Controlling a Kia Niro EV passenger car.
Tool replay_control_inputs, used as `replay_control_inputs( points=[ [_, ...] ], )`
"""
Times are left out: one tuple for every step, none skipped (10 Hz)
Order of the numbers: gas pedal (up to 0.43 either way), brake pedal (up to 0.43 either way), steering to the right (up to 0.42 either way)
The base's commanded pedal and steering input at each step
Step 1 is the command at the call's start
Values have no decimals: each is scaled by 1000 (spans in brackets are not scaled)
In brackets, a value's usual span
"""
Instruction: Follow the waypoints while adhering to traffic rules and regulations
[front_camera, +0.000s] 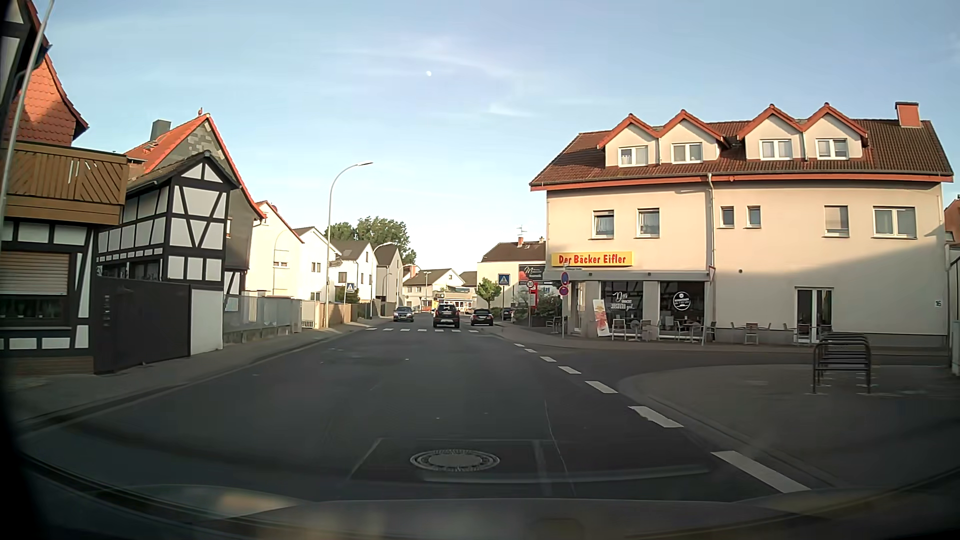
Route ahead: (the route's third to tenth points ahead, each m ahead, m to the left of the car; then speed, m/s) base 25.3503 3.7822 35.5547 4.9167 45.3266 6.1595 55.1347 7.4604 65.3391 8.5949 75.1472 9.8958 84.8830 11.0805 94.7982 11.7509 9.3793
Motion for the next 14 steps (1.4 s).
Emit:
replay_control_inputs(
  points=[
    [67,30,-56],
    [67,30,-50],
    [79,24,-46],
    [79,30,-43],
    [79,30,-39],
    [79,30,-33],
    [79,30,-23],
    [79,30,-16],
    [79,30,-12],
    [79,30,-10],
    [79,37,-9],
    [79,30,-9],
    [79,30,-9],
    [79,30,-8]
  ],
)
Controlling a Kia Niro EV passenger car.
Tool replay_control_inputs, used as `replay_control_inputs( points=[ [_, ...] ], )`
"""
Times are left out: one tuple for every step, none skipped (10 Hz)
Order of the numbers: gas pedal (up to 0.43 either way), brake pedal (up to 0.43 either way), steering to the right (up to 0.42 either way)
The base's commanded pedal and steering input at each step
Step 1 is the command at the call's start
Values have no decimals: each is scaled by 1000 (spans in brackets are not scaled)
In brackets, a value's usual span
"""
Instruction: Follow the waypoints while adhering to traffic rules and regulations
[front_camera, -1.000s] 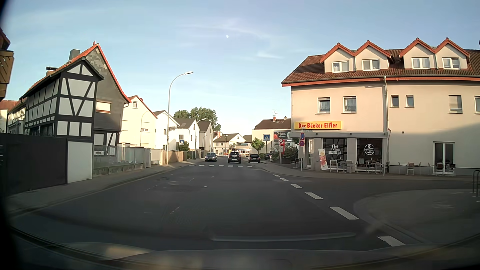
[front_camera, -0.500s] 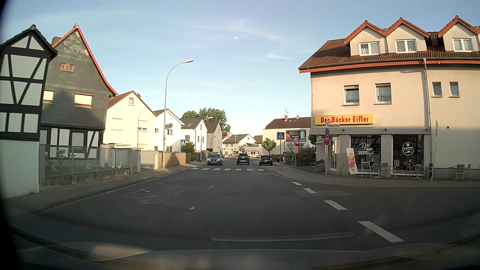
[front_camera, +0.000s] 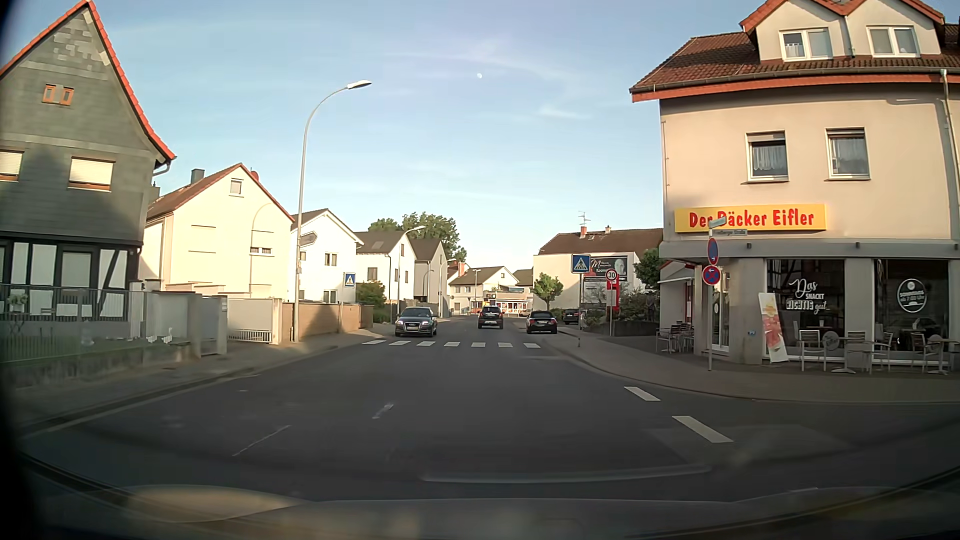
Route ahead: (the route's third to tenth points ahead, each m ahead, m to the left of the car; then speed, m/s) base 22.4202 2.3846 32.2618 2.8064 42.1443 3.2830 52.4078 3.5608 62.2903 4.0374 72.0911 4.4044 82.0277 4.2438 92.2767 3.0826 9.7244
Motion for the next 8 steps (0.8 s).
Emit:
replay_control_inputs(
  points=[
    [79,30,-8],
    [79,30,-7],
    [79,30,-7],
    [79,30,-7],
    [79,30,-6],
    [87,30,-6],
    [87,30,-6],
    [87,30,-7]
  ],
)
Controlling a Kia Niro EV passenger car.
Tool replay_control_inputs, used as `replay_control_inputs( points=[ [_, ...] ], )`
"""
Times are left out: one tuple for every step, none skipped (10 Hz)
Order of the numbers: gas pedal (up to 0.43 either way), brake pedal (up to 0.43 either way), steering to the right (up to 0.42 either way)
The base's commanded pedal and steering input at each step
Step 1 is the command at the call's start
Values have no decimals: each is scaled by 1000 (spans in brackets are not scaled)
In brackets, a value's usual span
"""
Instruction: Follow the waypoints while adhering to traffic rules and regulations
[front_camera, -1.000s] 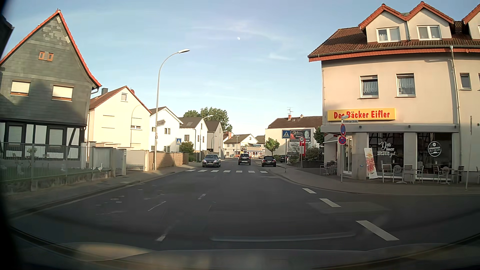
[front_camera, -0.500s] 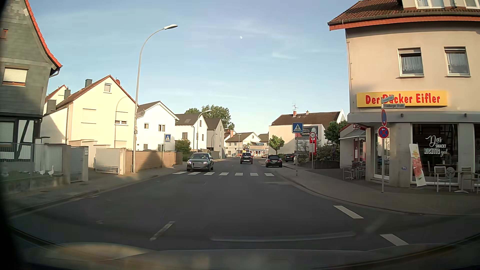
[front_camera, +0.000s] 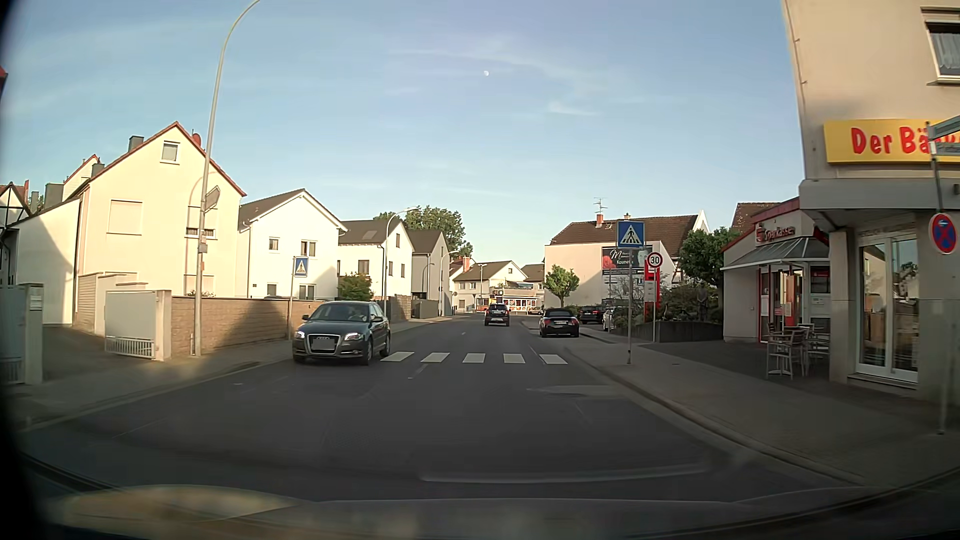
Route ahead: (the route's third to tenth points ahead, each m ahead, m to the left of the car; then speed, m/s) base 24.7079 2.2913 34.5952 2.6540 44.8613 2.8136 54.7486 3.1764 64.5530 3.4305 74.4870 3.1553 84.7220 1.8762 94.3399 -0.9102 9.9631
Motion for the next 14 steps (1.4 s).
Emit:
replay_control_inputs(
  points=[
    [87,30,-7],
    [87,30,-8],
    [87,30,-7],
    [87,30,-7],
    [87,30,-8],
    [87,30,-8],
    [87,30,-8],
    [87,30,-8],
    [87,30,-7],
    [87,30,-7],
    [79,30,-6],
    [67,30,-6],
    [67,30,-6],
    [67,30,-6]
  ],
)
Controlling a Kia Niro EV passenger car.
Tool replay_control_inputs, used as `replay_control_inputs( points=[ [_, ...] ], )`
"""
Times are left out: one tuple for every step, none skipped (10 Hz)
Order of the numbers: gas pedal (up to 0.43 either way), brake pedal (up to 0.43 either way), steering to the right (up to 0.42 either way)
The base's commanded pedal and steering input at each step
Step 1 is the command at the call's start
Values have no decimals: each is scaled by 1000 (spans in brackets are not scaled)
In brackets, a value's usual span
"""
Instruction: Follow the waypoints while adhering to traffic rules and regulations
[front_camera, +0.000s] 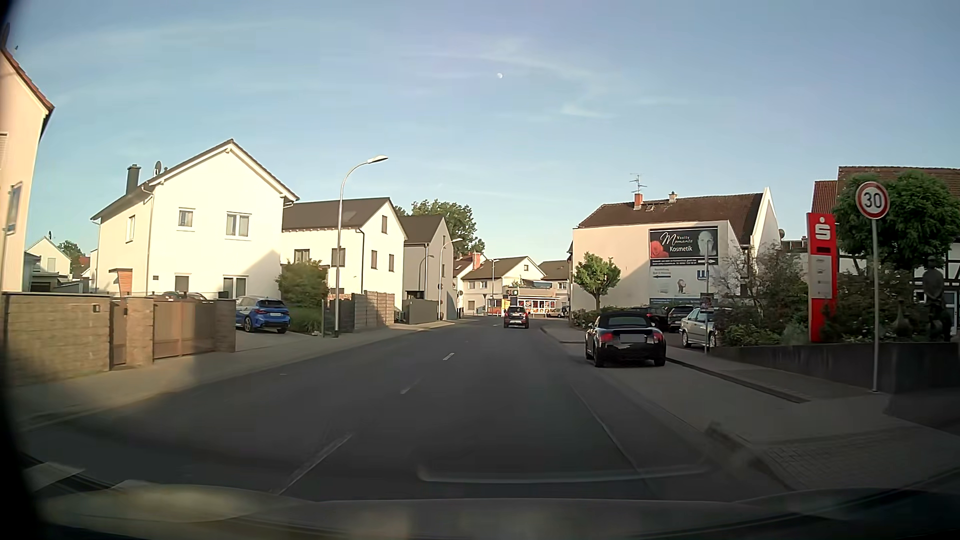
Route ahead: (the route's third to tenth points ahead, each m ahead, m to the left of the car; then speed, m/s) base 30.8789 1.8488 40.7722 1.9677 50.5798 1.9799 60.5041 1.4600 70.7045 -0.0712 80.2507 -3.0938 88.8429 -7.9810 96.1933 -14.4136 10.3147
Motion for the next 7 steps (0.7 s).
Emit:
replay_control_inputs(
  points=[
    [67,30,-6],
    [67,30,-6],
    [67,30,-6],
    [67,30,-6],
    [67,30,-6],
    [67,30,-6],
    [67,30,-6]
  ],
)
